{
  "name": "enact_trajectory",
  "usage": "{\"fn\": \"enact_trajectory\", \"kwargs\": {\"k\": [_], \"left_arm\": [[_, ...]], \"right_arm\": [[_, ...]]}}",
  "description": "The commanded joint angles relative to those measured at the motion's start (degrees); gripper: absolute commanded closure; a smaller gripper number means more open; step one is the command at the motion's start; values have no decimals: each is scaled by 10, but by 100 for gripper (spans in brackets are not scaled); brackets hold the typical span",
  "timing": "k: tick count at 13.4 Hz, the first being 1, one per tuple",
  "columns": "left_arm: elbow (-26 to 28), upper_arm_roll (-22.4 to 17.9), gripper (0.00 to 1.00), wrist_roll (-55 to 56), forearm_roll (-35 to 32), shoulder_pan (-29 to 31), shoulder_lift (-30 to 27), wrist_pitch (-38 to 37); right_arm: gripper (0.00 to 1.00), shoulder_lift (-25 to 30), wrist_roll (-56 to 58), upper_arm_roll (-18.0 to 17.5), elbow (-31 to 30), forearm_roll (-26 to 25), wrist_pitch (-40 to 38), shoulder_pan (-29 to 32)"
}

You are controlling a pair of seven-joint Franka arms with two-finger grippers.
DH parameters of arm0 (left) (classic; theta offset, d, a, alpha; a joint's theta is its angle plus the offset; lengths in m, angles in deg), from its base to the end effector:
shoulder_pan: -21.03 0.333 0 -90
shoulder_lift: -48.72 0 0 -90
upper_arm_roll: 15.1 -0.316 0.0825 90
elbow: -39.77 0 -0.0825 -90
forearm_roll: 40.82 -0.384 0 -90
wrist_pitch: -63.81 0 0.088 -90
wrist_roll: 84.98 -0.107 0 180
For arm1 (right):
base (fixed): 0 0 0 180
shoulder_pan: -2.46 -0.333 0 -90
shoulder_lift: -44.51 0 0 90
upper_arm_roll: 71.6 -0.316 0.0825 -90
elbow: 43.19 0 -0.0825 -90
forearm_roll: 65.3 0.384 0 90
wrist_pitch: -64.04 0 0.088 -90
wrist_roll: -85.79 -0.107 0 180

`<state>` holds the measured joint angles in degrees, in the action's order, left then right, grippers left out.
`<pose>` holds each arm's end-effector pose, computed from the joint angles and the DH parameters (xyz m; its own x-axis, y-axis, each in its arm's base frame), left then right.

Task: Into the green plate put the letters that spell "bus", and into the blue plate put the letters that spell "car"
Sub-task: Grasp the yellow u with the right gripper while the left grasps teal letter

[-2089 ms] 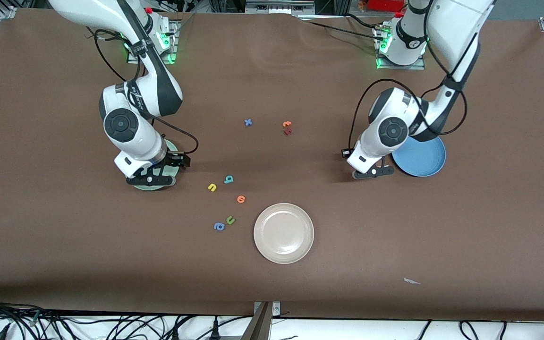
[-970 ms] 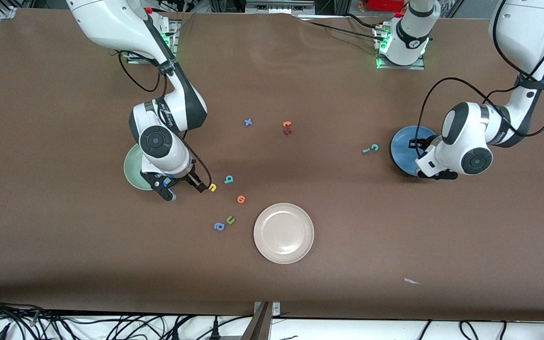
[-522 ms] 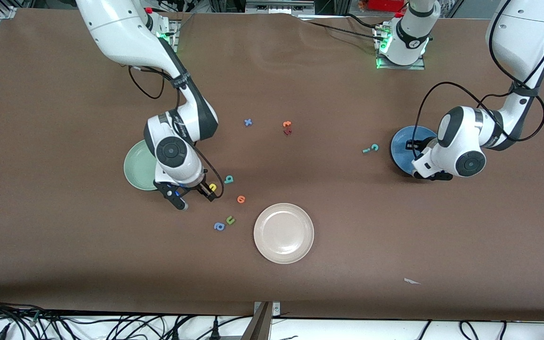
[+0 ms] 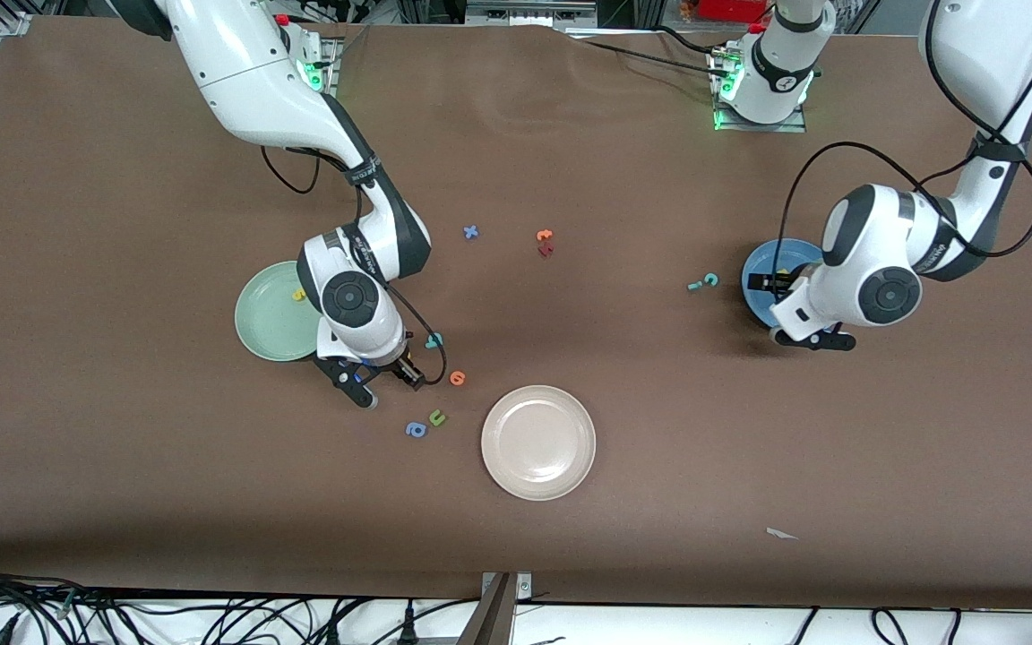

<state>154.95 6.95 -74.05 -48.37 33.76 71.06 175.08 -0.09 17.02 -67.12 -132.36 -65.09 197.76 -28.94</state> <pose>0.5455 -0.0784 0.2458 0.9102 -0.0408 -0.4122 -0.0572 -0.9980 -0.0275 0.6233 0.3254 0.1882 0.7574 -0.6511 0.0489 -0.6524 -0.7576 0.0182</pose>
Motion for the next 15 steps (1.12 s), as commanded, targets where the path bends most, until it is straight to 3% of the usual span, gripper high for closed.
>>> {"fn": "enact_trajectory", "kwargs": {"k": [1,4,7,12,15], "left_arm": [[6,30,6,54,28,0,-3,9],[20,63,6,149,27,-3,16,82],[33,64,11,200,23,-24,35,128],[115,65,15,220,21,-18,28,257],[119,65,20,223,22,-17,29,265]], "right_arm": [[34,-6,4,3,1,8,-10,-21],[35,-3,14,4,-10,7,-22,-20],[36,-1,18,7,-10,7,-27,-19],[47,-1,16,9,-10,5,-29,-16],[60,-1,15,10,-11,5,-29,-16]]}}
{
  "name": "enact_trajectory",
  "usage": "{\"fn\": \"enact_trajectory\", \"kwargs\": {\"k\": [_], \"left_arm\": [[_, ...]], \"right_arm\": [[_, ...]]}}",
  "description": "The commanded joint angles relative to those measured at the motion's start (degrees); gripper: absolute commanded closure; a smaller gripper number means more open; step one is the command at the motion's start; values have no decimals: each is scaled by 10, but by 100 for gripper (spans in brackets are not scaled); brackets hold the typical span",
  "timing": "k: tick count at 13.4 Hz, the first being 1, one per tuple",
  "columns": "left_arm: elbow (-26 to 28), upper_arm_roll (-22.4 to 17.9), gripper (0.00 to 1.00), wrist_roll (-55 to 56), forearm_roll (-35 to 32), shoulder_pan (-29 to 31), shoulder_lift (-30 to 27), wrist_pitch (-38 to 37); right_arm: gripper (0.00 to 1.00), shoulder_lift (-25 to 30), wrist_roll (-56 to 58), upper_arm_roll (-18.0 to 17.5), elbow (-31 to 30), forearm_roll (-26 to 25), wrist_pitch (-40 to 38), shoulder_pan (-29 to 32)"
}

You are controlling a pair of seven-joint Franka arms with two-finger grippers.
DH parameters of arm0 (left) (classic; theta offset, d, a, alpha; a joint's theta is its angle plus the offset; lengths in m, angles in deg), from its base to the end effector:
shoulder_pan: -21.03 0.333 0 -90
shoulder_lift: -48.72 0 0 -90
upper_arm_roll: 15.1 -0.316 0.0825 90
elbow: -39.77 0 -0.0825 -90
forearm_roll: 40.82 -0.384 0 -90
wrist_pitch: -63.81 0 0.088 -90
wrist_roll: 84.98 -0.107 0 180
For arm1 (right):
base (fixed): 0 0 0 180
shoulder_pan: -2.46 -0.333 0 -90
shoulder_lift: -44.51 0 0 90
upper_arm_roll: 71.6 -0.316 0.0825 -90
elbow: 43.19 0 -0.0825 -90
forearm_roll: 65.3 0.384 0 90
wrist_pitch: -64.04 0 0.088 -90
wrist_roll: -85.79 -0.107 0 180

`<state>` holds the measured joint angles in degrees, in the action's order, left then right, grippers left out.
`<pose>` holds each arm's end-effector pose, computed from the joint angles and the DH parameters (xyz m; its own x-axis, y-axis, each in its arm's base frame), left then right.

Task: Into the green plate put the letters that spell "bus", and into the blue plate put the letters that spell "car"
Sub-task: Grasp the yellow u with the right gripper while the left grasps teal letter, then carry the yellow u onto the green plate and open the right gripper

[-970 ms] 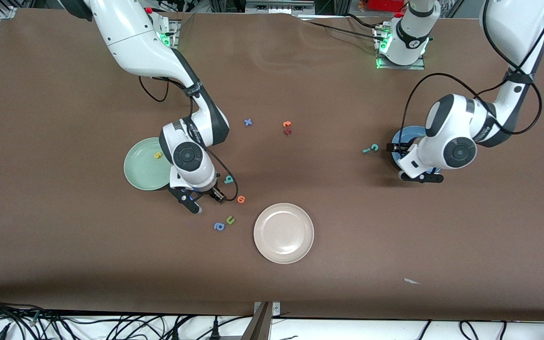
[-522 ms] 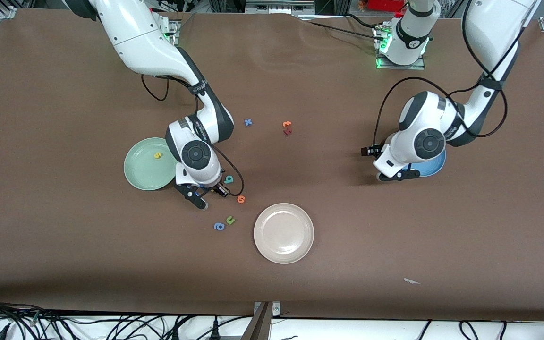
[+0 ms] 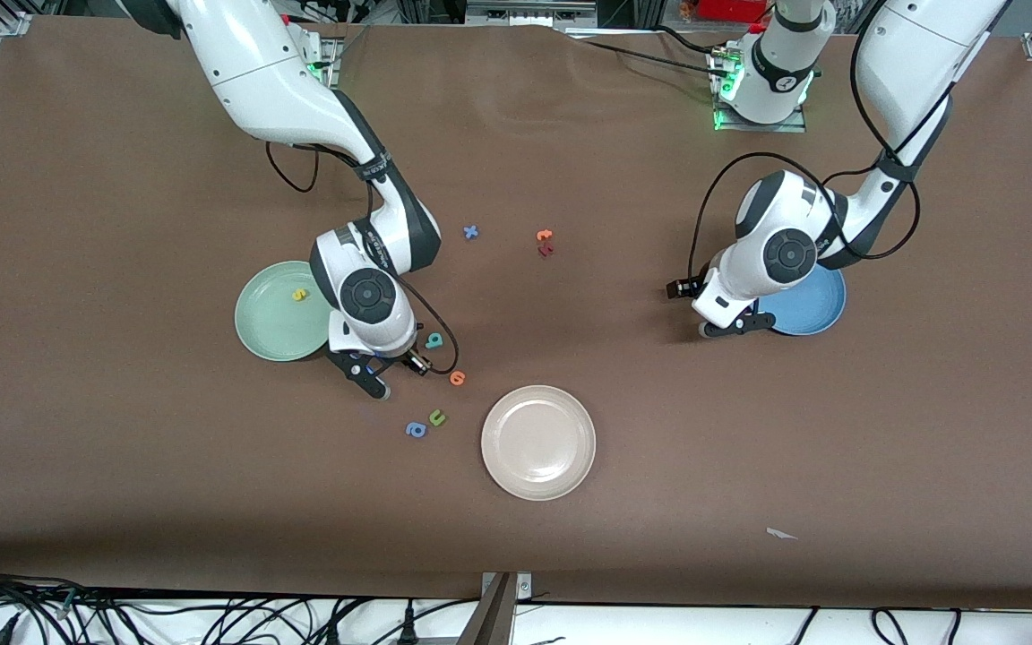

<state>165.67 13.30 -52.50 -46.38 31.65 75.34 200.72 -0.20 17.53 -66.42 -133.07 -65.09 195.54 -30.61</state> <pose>0.5031 -0.1705 0.1786 0.9473 0.1879 -0.2593 0.2023 -0.9789 0.0297 0.6101 0.3324 0.1788 0.7762 -0.6294 0.0375 -0.6303 -0.7731 0.0705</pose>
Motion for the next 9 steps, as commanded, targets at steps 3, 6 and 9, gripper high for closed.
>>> {"fn": "enact_trajectory", "kwargs": {"k": [3,6,9], "left_arm": [[12,1,36,10,2,3,-13,11],[12,1,43,10,2,2,-11,12],[12,1,43,10,1,2,-10,12]], "right_arm": [[80,0,10,3,-8,5,-7,1],[81,14,24,5,-5,1,-11,1],[81,47,74,32,-6,1,-61,2]]}}
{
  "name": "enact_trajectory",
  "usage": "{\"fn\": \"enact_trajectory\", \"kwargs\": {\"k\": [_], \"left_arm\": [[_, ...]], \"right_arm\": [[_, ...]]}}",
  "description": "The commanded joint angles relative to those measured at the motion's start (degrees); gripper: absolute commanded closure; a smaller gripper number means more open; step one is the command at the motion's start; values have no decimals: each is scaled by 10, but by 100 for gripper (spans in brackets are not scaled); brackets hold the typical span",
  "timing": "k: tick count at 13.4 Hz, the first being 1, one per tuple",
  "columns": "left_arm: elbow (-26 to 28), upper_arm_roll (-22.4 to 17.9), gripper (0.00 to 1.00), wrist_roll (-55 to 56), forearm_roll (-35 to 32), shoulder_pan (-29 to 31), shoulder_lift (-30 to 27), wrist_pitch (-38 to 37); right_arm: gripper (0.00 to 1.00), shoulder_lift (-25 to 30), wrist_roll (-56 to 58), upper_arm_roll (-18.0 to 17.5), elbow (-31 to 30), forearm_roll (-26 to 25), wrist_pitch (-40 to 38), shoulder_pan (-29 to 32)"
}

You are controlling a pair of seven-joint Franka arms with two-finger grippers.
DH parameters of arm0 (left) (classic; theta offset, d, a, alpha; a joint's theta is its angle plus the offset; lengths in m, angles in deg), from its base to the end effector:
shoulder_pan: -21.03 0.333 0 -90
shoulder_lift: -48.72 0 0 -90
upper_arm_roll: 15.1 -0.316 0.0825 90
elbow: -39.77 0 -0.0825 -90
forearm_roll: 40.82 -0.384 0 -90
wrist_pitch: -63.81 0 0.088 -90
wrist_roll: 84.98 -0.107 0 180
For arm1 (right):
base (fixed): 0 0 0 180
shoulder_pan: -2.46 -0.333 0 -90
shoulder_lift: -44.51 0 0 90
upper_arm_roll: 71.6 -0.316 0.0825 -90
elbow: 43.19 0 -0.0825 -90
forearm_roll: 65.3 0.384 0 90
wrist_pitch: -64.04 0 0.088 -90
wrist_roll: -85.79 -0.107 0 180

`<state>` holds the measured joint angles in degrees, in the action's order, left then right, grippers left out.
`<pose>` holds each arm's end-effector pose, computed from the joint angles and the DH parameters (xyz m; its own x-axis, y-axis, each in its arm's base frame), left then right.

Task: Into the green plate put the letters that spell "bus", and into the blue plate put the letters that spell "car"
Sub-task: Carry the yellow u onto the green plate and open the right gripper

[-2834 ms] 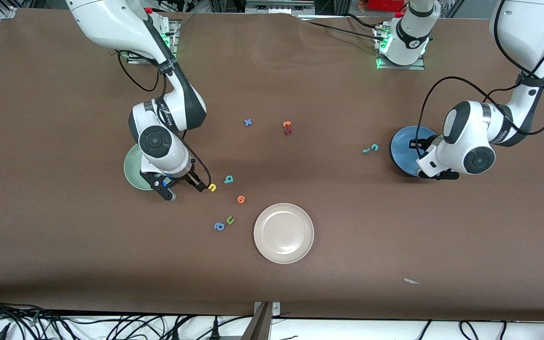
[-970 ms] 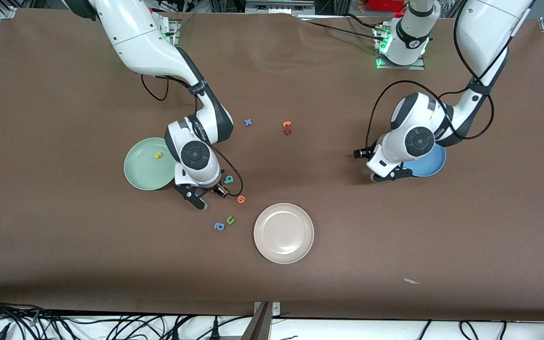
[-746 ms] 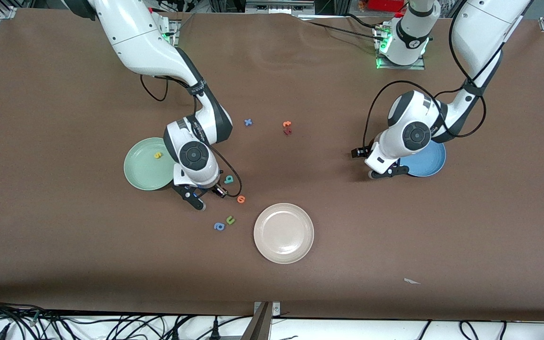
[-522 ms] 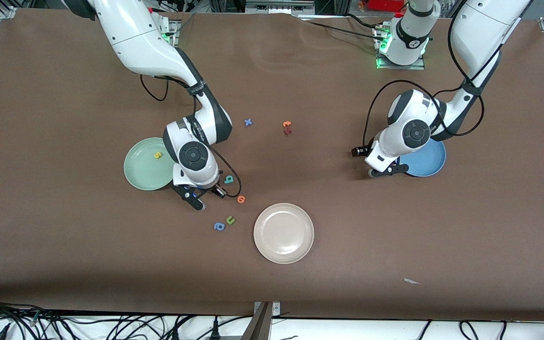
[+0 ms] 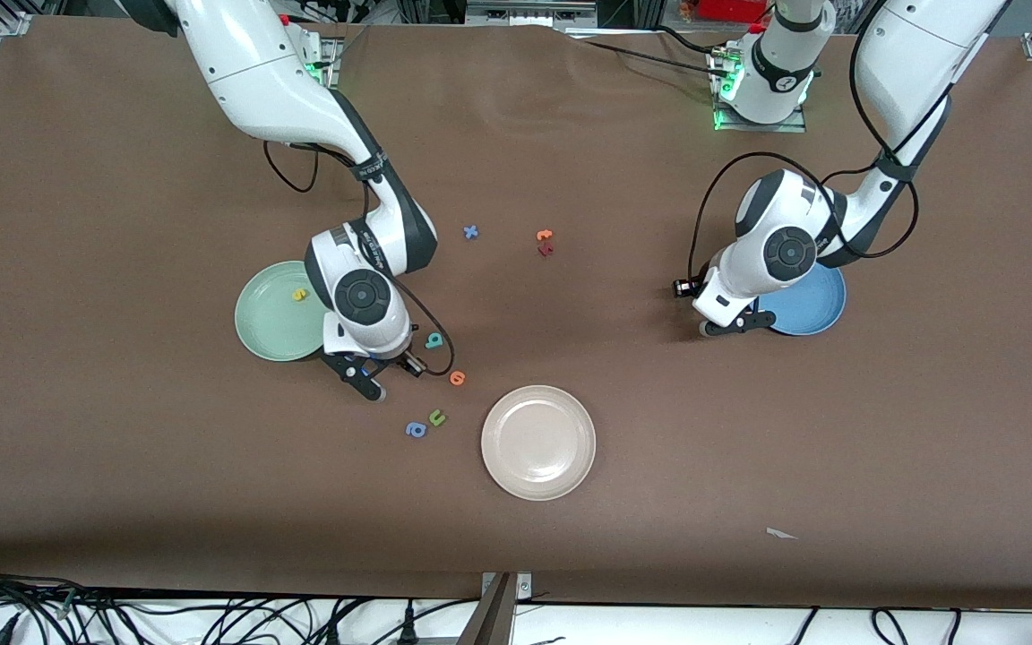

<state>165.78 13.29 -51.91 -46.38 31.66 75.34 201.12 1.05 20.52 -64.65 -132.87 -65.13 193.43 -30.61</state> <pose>0.5032 -0.1704 0.1784 0.9462 0.1985 -0.2556 0.2130 -0.9766 0.0298 0.6192 0.3163 0.1938 0.7936 -0.6066 0.0480 -0.6082 -0.7887 0.0896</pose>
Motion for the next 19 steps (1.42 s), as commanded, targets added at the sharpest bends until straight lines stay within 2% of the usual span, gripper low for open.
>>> {"fn": "enact_trajectory", "kwargs": {"k": [1,3,5,7,9,10,12,13,14,15,17,19], "left_arm": [[11,1,45,4,1,2,-9,8],[11,1,51,4,1,1,-8,8],[12,1,51,4,1,1,-7,8],[12,0,51,4,0,1,-2,8],[11,0,51,4,0,1,2,8],[11,0,51,4,0,1,2,8],[11,-1,51,4,-2,1,5,8],[11,-1,51,4,-2,1,6,8],[11,-1,52,4,-2,1,7,8],[11,-1,52,4,-2,1,9,9],[11,-1,53,4,-2,1,11,8],[11,-1,54,4,-2,1,11,8]], "right_arm": [[81,49,83,28,-8,4,-71,2],[81,76,133,50,-17,4,-133,2],[81,114,195,75,-76,4,-129,2],[81,163,251,99,-182,4,-59,2],[81,186,315,126,-272,4,23,2],[81,187,339,138,-301,4,65,2],[79,182,355,144,-321,5,103,4],[62,181,355,145,-322,5,101,6],[26,180,350,145,-323,5,101,6],[15,182,344,145,-322,6,97,6],[5,190,346,143,-307,7,89,6],[7,191,303,134,-267,8,69,-4]]}}
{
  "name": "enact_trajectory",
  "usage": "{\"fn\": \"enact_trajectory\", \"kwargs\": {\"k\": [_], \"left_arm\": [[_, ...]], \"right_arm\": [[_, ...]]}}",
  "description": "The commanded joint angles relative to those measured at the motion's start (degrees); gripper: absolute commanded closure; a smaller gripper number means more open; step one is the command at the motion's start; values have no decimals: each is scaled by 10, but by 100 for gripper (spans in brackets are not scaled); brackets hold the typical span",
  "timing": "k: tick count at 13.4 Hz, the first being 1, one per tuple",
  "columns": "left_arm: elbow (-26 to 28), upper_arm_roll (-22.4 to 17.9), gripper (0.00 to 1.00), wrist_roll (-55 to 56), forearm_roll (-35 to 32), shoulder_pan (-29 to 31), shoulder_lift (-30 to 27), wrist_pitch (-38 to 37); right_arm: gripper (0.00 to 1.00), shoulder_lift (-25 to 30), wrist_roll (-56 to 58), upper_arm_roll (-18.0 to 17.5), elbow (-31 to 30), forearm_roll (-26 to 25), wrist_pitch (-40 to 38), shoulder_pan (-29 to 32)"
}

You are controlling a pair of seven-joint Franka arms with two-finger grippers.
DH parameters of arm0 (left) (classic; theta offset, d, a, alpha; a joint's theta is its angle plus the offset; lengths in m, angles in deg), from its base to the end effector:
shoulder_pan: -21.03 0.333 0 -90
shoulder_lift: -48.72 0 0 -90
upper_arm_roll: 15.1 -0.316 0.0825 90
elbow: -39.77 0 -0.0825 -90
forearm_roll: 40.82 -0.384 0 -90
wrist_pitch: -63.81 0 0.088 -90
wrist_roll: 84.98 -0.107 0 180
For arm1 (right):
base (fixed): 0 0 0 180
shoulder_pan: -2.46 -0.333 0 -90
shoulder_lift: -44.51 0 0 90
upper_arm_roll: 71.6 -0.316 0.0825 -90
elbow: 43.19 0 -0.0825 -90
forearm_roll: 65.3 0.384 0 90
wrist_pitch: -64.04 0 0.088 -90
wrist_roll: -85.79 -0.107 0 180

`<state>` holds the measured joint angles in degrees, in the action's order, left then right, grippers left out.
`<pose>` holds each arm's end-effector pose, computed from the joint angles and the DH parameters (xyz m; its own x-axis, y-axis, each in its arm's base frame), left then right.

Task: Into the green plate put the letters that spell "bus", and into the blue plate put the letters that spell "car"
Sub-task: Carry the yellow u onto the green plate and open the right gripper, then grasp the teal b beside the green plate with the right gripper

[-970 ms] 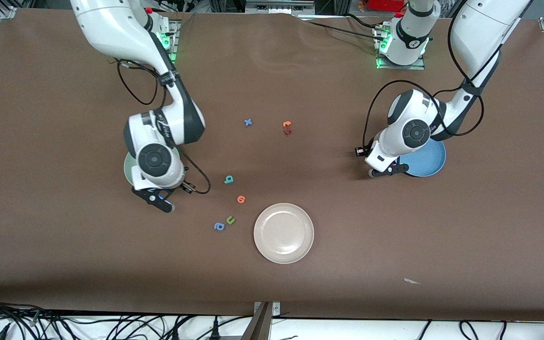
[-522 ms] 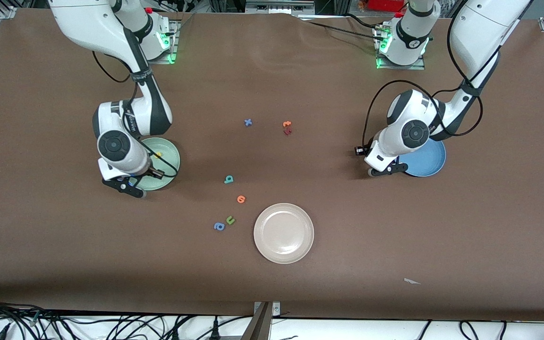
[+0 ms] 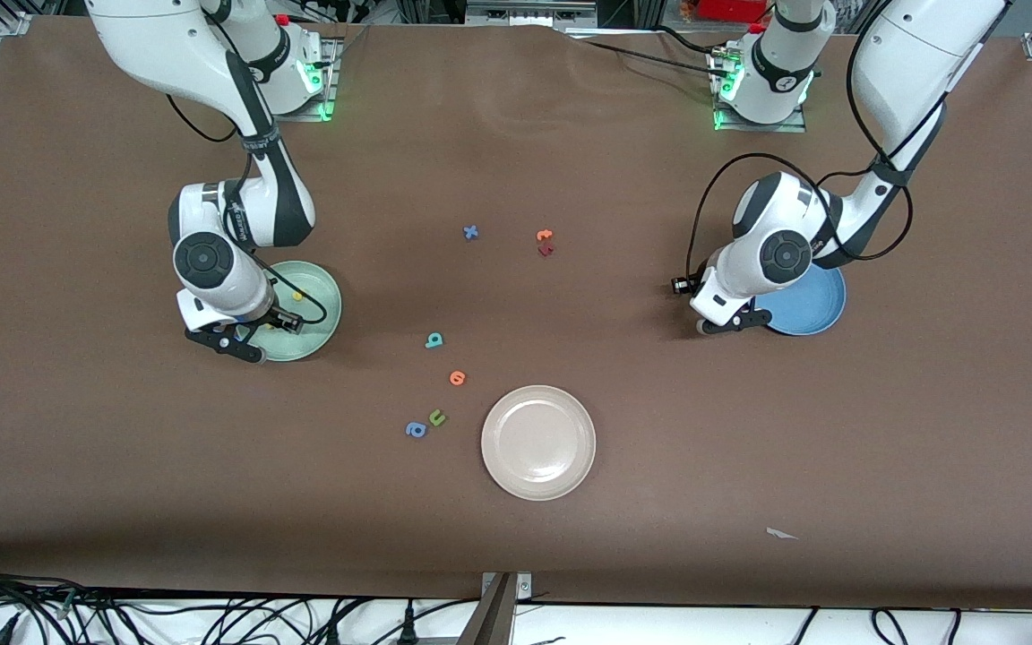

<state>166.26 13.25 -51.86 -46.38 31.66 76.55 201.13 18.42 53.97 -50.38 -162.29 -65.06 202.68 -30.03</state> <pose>0.4964 -0.1704 0.1660 0.9385 0.1979 -0.2828 0.2134 -0.9766 0.0250 0.5677 0.1140 0.2132 0.9450 -0.3270 0.0100 -0.3235 -0.9293 0.1782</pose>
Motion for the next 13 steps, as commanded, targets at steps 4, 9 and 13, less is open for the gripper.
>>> {"fn": "enact_trajectory", "kwargs": {"k": [4,9,13], "left_arm": [[6,-1,59,4,-2,1,-1,8],[6,-1,63,4,-10,1,-1,8],[6,-1,73,3,-10,2,-1,8]], "right_arm": [[7,-32,-225,-53,150,7,-89,-44],[8,-143,-440,-91,286,106,-88,-56],[12,-185,-544,-98,316,104,-84,-86]]}}
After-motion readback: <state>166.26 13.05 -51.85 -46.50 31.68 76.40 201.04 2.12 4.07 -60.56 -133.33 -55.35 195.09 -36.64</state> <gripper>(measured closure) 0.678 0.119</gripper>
